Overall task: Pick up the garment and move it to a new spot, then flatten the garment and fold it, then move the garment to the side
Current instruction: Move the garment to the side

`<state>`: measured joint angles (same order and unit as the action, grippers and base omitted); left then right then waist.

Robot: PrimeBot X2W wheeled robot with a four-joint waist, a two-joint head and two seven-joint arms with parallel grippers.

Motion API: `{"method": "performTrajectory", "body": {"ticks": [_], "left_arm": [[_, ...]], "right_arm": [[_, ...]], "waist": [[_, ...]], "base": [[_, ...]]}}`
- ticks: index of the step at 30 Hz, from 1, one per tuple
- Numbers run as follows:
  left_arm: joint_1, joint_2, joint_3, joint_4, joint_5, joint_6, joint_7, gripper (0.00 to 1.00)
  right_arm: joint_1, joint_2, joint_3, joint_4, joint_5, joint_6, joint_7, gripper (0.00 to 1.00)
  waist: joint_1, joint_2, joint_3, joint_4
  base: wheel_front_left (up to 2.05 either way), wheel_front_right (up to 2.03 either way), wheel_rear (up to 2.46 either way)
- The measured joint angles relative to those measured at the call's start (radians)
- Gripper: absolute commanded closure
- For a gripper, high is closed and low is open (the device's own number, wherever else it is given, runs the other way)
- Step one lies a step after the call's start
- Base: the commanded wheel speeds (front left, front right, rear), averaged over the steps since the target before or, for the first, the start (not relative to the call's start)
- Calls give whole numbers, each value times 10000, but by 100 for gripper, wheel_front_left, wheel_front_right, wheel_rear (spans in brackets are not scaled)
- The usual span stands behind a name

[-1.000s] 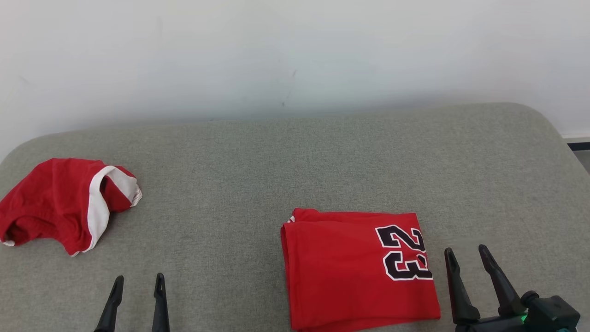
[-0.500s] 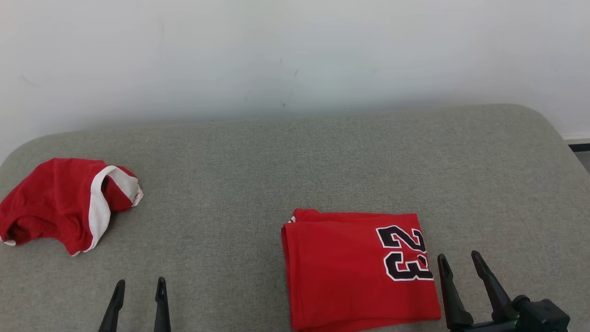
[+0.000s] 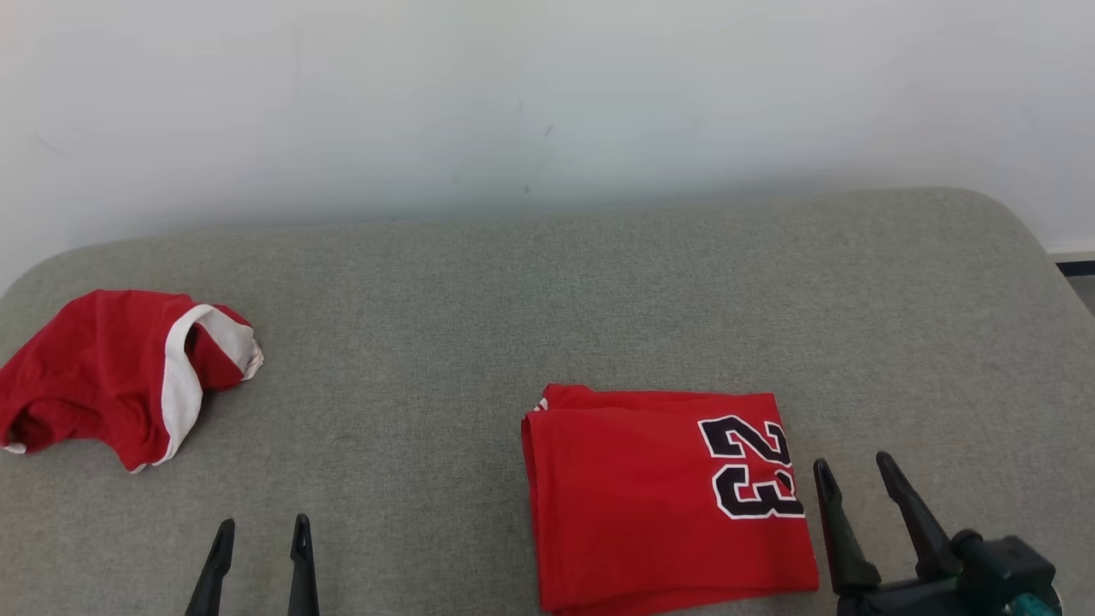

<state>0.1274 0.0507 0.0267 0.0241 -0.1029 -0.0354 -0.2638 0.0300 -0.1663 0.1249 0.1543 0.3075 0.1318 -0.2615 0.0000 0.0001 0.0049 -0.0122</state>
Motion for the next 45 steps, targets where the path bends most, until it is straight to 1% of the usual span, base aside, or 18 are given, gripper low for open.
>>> {"method": "performTrajectory", "body": {"ticks": [4,5,8,10,14,27,32,33,34,35,40,45], "left_arm": [[-44,2,-63,10,-2,2,0,0],[-132,0,-115,15,-2,15,0,0],[-276,0,-230,-4,-2,59,-2,0],[-359,0,-322,0,-2,81,0,0],[-529,-2,-456,29,-36,92,0,0],[-888,0,-637,142,-102,222,0,0],[-999,0,-673,182,-107,263,0,0],[-999,0,-675,184,-117,265,0,0],[-1000,0,-673,188,-119,265,0,0],[-1001,0,-679,190,-130,265,0,0],[-1071,0,-711,192,-188,280,0,0],[-1388,2,-871,140,-207,307,0,0]], "right_arm": [[-570,-293,69,380,161,0,107,0],[-934,-512,125,654,186,0,255,0],[-1499,-734,228,1168,278,0,704,0],[-1778,-721,251,1547,665,0,997,0],[-2320,-951,460,2347,869,0,1317,0],[-3232,-936,1354,4855,1570,0,1415,0],[-3422,-834,1776,5494,2008,0,1429,0],[-3460,-828,1871,5565,2092,0,1452,18],[-3522,-842,1973,5618,2167,0,1453,56],[-3588,-851,2084,5659,2280,0,1453,100],[-3979,-988,2443,5868,2660,0,1409,100],[-5061,-1538,2746,5889,2811,0,1409,100]], "waist": [[0,0,95,13],[0,0,171,42],[0,0,319,102],[0,0,436,153],[0,0,663,292],[1,0,1250,660],[1,0,1313,686],[0,0,1322,681],[1,-1,1337,676],[1,0,1352,669],[1,-1,1471,625],[1,0,1769,599]], "base": [[0,0,0],[0,0,0],[0,0,0],[0,0,0],[0,0,0],[0,0,0],[0,0,0],[0,0,0],[0,0,0],[0,0,0],[0,0,0],[0,0,0]]}}
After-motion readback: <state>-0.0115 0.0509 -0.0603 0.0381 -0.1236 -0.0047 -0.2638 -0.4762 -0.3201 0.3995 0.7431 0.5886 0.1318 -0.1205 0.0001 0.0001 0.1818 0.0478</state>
